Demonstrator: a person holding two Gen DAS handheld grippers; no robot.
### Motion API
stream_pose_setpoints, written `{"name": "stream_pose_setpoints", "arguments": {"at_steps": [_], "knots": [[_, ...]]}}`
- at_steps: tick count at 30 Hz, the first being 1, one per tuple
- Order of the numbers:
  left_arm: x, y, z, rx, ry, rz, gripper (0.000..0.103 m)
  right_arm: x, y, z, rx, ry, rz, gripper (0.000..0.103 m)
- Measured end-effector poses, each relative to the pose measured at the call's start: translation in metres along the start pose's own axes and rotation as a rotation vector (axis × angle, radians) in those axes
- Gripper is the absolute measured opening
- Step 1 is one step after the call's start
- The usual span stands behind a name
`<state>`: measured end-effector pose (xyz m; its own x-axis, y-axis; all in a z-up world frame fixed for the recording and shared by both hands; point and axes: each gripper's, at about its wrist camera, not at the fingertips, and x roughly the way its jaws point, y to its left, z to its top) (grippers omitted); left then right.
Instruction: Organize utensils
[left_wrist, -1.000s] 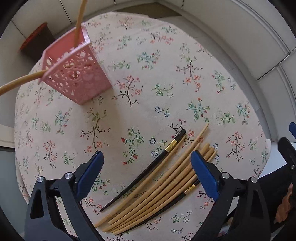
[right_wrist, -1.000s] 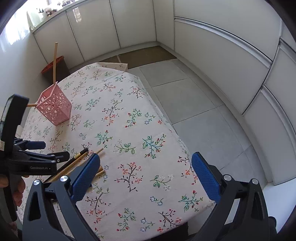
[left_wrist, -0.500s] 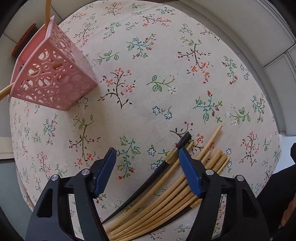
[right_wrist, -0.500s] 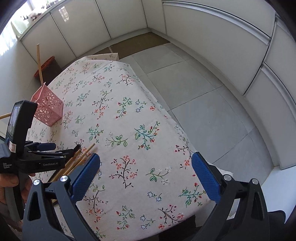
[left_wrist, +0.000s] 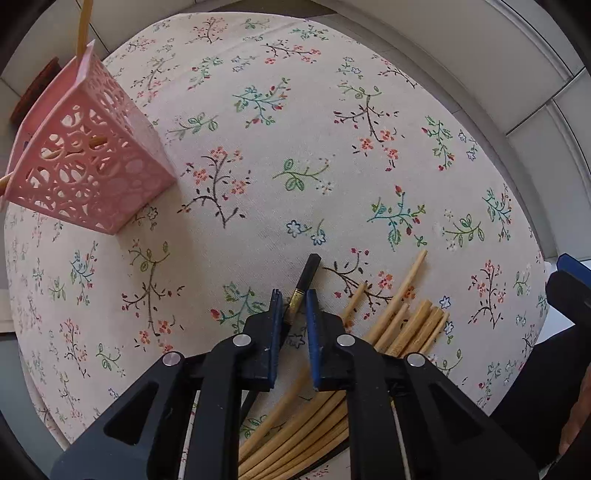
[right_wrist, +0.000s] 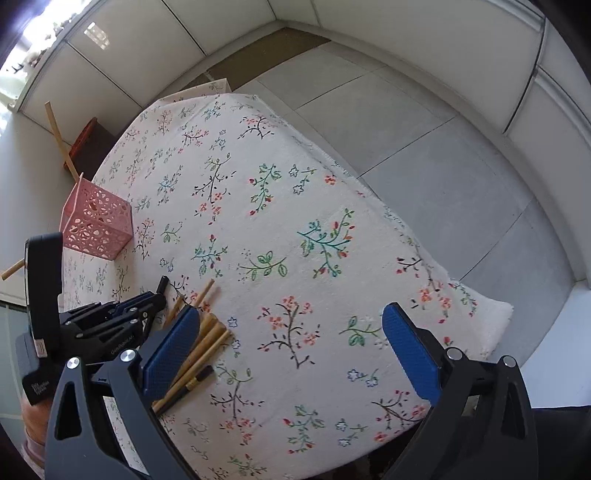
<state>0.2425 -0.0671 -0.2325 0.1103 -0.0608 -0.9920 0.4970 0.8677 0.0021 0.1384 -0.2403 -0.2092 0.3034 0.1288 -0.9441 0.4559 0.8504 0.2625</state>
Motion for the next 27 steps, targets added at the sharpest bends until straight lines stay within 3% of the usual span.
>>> {"name": "stream_pose_setpoints", "arguments": {"at_steps": [2, 8, 15, 20, 21, 22, 23, 27], "knots": [[-0.005, 0.006, -0.005, -0.012, -0.034, 0.026, 0.010, 0.010, 0.011, 0.001, 0.009, 0.030, 0.004, 0.095], [-0.056, 0.031, -0.029, -0.074, -0.173, 0.016, 0.009, 0.043, 0.038, 0.007, 0.061, 0.141, 0.021, 0.076], [-0.103, 0.050, -0.058, -0.131, -0.283, 0.018, 0.008, 0.066, 0.074, 0.018, 0.089, 0.173, -0.027, 0.060], [-0.117, 0.071, -0.073, -0.174, -0.320, 0.002, 0.007, 0.084, 0.101, 0.015, 0.089, 0.199, -0.073, 0.047], [-0.120, 0.075, -0.075, -0.185, -0.326, 0.005, 0.007, 0.084, 0.104, 0.014, 0.086, 0.180, -0.092, 0.043], [-0.121, 0.078, -0.077, -0.195, -0.330, 0.007, 0.007, 0.083, 0.108, 0.013, 0.077, 0.157, -0.101, 0.023], [-0.125, 0.080, -0.080, -0.203, -0.334, 0.005, 0.006, 0.085, 0.111, 0.012, 0.065, 0.155, -0.102, 0.013], [-0.136, 0.087, -0.086, -0.229, -0.358, -0.003, 0.005, 0.082, 0.106, 0.012, 0.108, 0.126, -0.046, 0.011]]}}
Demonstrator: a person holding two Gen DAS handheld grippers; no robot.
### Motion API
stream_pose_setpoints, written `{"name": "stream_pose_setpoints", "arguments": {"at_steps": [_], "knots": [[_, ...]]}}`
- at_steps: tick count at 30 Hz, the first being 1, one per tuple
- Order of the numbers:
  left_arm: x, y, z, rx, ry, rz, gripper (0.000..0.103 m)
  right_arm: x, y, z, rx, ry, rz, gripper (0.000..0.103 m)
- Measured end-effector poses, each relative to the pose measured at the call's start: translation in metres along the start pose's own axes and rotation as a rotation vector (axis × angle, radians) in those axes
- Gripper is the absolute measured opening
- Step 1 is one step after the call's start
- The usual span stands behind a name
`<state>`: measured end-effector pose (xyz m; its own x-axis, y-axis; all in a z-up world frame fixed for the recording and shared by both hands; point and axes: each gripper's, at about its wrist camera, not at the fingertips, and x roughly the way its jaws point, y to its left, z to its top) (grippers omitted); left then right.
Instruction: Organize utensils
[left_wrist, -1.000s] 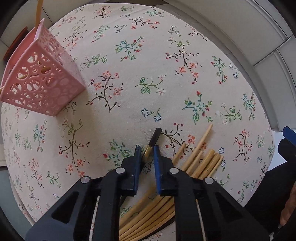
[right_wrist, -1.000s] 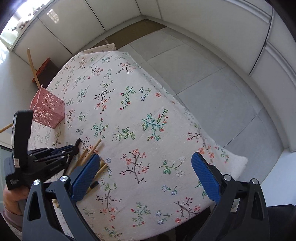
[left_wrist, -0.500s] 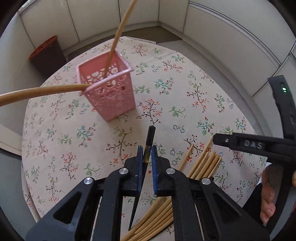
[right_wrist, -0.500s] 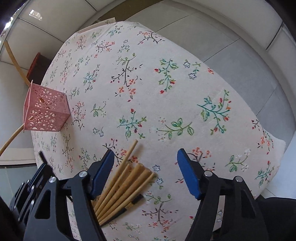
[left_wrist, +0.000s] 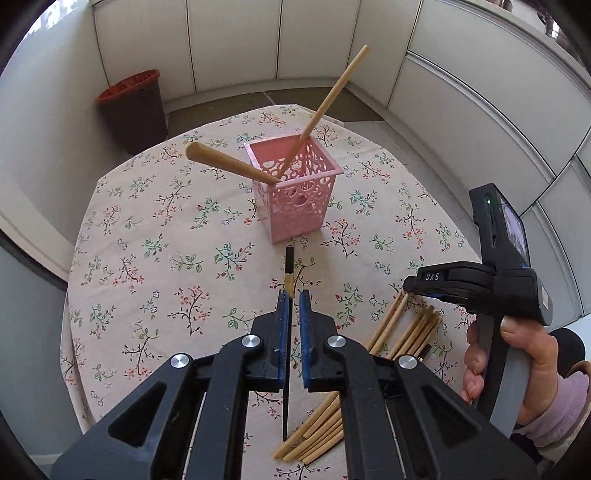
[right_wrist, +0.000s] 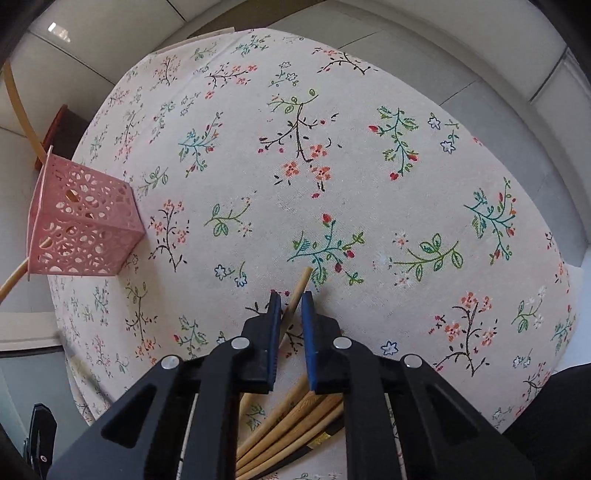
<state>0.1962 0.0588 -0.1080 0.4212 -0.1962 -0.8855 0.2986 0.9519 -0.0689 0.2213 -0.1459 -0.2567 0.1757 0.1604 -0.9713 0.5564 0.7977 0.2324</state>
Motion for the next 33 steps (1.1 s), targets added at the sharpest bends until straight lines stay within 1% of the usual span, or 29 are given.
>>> {"name": "stream_pose_setpoints", "arguments": {"at_steps": [3, 6, 8, 10, 11, 13, 15, 16, 17, 20, 23, 26, 27, 28, 29, 30, 31, 32, 33], "knots": [[-0.008, 0.001, 0.001, -0.008, -0.023, -0.006, 0.005, -0.014, -0.005, 0.000, -0.003, -0.040, 0.078, 0.010], [-0.017, -0.003, 0.001, -0.004, -0.038, -0.015, 0.005, -0.035, -0.003, -0.001, -0.048, -0.087, 0.125, 0.010], [-0.013, -0.003, 0.000, -0.006, -0.029, -0.021, 0.005, -0.051, -0.002, -0.006, -0.076, -0.113, 0.157, 0.010], [0.001, -0.004, -0.001, -0.006, 0.028, -0.040, 0.007, -0.070, -0.001, -0.014, -0.110, -0.145, 0.185, 0.010], [0.012, -0.003, -0.002, -0.014, 0.055, -0.035, 0.009, -0.079, -0.002, -0.016, -0.122, -0.161, 0.196, 0.010], [0.040, -0.003, -0.002, -0.034, 0.129, 0.005, 0.009, -0.094, -0.009, -0.018, -0.135, -0.185, 0.221, 0.009], [0.065, -0.011, 0.001, -0.012, 0.189, 0.019, 0.019, -0.105, -0.018, -0.018, -0.133, -0.194, 0.236, 0.009], [0.076, -0.017, 0.004, 0.001, 0.206, 0.035, 0.033, -0.107, -0.024, -0.018, -0.127, -0.192, 0.241, 0.009], [0.084, -0.022, 0.006, 0.014, 0.210, 0.042, 0.042, -0.109, -0.029, -0.017, -0.116, -0.188, 0.245, 0.009], [0.104, -0.036, 0.015, 0.048, 0.222, 0.056, 0.042, -0.110, -0.038, -0.013, -0.098, -0.182, 0.246, 0.009], [0.125, -0.039, 0.018, 0.038, 0.277, 0.073, 0.042, -0.110, -0.046, -0.009, -0.091, -0.180, 0.250, 0.009], [0.143, -0.034, 0.016, 0.039, 0.329, 0.127, 0.043, -0.111, -0.047, -0.007, -0.104, -0.184, 0.261, 0.009], [0.147, -0.030, 0.013, 0.027, 0.342, 0.124, 0.043, -0.112, -0.046, -0.007, -0.110, -0.187, 0.267, 0.009], [0.146, -0.025, 0.013, 0.010, 0.326, 0.103, 0.044, -0.114, -0.045, -0.007, -0.117, -0.192, 0.273, 0.009], [0.146, -0.021, 0.012, 0.005, 0.327, 0.087, 0.043, -0.116, -0.044, -0.009, -0.126, -0.197, 0.278, 0.009], [0.146, -0.018, 0.012, -0.002, 0.319, 0.069, 0.039, -0.118, -0.042, -0.010, -0.135, -0.201, 0.283, 0.009], [0.144, -0.015, 0.011, -0.004, 0.305, 0.070, 0.022, -0.120, -0.040, -0.011, -0.142, -0.205, 0.289, 0.009], [0.143, -0.014, 0.011, -0.001, 0.302, 0.082, 0.007, -0.122, -0.038, -0.012, -0.148, -0.207, 0.297, 0.009], [0.142, -0.011, 0.010, -0.010, 0.296, 0.081, 0.007, -0.125, -0.035, -0.014, -0.158, -0.209, 0.308, 0.009]]}}
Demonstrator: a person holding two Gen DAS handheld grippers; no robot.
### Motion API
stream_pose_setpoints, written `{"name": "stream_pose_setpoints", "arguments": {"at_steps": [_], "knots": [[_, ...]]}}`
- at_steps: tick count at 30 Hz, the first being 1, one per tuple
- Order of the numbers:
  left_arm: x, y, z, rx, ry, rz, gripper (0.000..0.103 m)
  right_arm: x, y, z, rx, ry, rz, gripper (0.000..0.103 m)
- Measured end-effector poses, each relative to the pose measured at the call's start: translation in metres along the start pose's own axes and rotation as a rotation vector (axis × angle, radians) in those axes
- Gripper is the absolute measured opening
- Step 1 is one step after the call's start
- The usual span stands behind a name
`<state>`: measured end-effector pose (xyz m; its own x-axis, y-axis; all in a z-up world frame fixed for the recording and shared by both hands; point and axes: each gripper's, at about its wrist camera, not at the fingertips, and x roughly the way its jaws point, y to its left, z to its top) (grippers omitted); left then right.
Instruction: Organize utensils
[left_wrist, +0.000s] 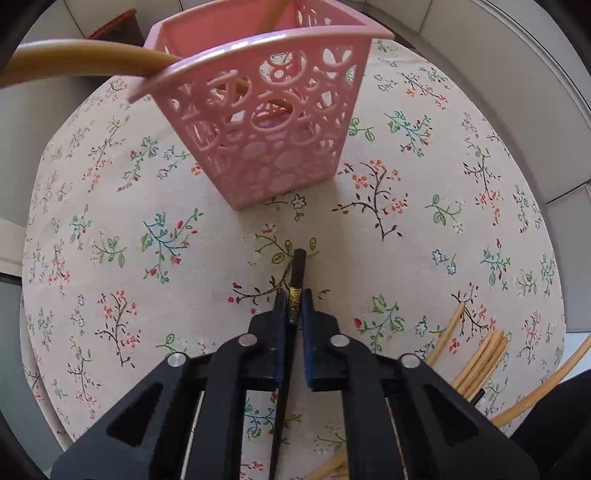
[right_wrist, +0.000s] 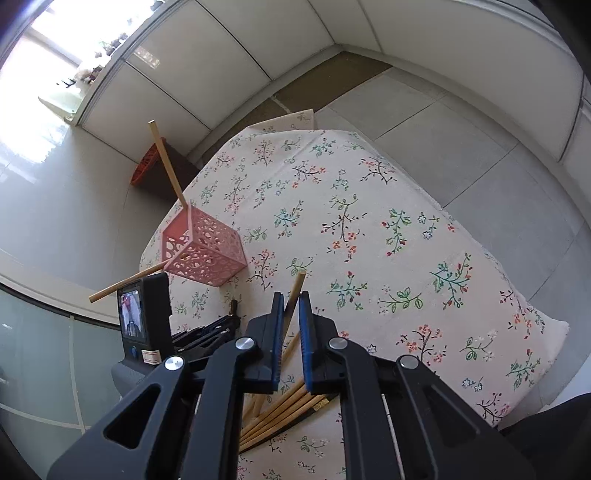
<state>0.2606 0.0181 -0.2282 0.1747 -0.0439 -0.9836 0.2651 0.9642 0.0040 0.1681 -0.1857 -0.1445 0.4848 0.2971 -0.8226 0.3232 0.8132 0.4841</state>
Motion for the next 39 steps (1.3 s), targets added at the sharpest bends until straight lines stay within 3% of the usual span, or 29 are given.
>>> {"name": "stream_pose_setpoints", "arguments": {"at_steps": [4, 8, 10, 13, 15, 17, 24, 27, 28, 30, 33, 34, 36, 39], "knots": [[-0.014, 0.010, -0.011, -0.022, -0.072, -0.004, 0.007, -0.014, 0.018, -0.005, -0.049, -0.024, 0.045, 0.008], [-0.063, 0.027, -0.038, -0.060, -0.192, -0.007, 0.006, -0.036, 0.040, -0.015, -0.129, -0.078, 0.076, 0.008], [-0.090, 0.036, -0.055, -0.081, -0.256, -0.004, 0.006, -0.041, 0.038, -0.015, -0.111, -0.068, 0.074, 0.009], [-0.128, 0.045, -0.078, -0.104, -0.345, -0.012, 0.006, -0.022, 0.019, -0.003, -0.013, 0.025, -0.020, 0.015], [-0.149, 0.043, -0.084, -0.113, -0.402, -0.030, 0.006, 0.011, 0.000, 0.011, 0.078, 0.149, -0.095, 0.019], [-0.166, 0.027, -0.081, -0.105, -0.456, -0.035, 0.006, 0.041, -0.017, 0.022, 0.139, 0.204, -0.169, 0.027], [-0.200, 0.007, -0.080, -0.045, -0.573, -0.069, 0.006, 0.122, -0.022, 0.041, 0.242, 0.285, -0.324, 0.031], [-0.201, 0.010, -0.080, -0.040, -0.592, -0.080, 0.006, 0.144, -0.014, 0.046, 0.251, 0.286, -0.392, 0.039], [-0.203, 0.013, -0.080, -0.043, -0.596, -0.085, 0.006, 0.147, -0.011, 0.047, 0.260, 0.272, -0.409, 0.047], [-0.206, 0.018, -0.081, -0.051, -0.604, -0.093, 0.006, 0.154, -0.001, 0.050, 0.244, 0.262, -0.443, 0.048], [-0.208, 0.022, -0.083, -0.054, -0.612, -0.090, 0.006, 0.154, 0.006, 0.045, 0.237, 0.215, -0.513, 0.014], [-0.208, 0.023, -0.083, -0.054, -0.612, -0.093, 0.006, 0.153, 0.004, 0.043, 0.246, 0.200, -0.513, 0.007], [-0.210, 0.024, -0.083, -0.063, -0.613, -0.094, 0.006, 0.148, -0.003, 0.040, 0.278, 0.179, -0.450, 0.007], [-0.212, 0.026, -0.085, -0.072, -0.613, -0.097, 0.006, 0.134, -0.019, 0.036, 0.343, 0.155, -0.283, 0.005]]}}
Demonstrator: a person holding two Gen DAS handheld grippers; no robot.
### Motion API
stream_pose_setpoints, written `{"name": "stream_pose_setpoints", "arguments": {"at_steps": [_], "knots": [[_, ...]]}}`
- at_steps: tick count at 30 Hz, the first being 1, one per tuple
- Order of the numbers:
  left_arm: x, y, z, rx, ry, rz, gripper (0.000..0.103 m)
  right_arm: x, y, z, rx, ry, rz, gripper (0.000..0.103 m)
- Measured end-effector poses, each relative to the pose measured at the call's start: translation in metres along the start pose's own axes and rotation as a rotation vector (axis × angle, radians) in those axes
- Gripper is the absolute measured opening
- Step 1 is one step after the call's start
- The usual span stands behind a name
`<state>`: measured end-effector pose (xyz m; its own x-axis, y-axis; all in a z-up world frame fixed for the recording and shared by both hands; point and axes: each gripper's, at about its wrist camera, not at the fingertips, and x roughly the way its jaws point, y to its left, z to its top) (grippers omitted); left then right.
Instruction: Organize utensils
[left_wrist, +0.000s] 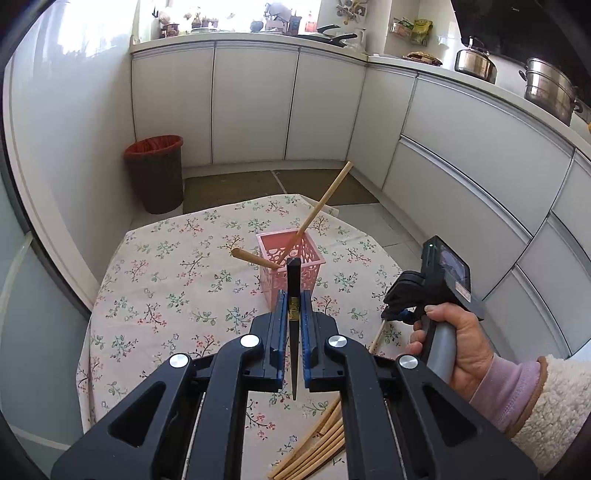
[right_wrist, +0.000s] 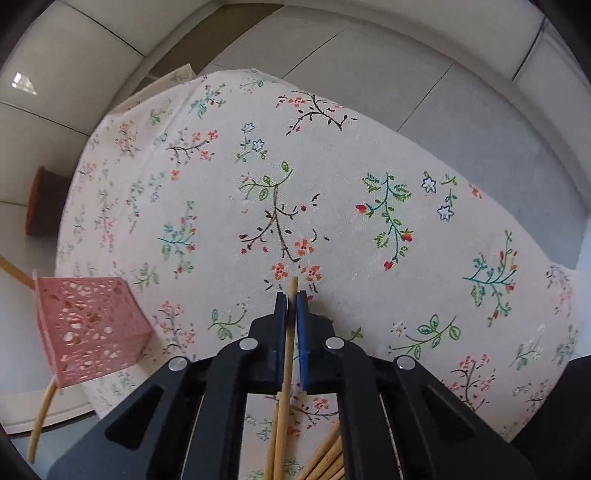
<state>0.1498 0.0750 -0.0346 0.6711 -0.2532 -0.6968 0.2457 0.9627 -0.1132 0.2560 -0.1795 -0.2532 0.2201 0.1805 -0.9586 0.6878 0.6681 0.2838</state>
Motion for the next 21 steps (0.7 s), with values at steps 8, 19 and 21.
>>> {"name": "stream_pose_setpoints", "arguments": {"at_steps": [8, 19, 21], "knots": [[-0.023, -0.010, 0.004, -0.014, -0.045, -0.019, 0.006, -0.115, -0.008, -0.045, -0.325, -0.188, 0.327, 0.005], [-0.045, -0.031, 0.007, -0.052, -0.083, -0.026, 0.006, -0.226, -0.010, -0.103, -0.626, -0.412, 0.442, 0.005], [-0.046, -0.036, 0.011, -0.043, -0.082, -0.021, 0.006, -0.236, -0.013, -0.102, -0.626, -0.418, 0.453, 0.005]]}}
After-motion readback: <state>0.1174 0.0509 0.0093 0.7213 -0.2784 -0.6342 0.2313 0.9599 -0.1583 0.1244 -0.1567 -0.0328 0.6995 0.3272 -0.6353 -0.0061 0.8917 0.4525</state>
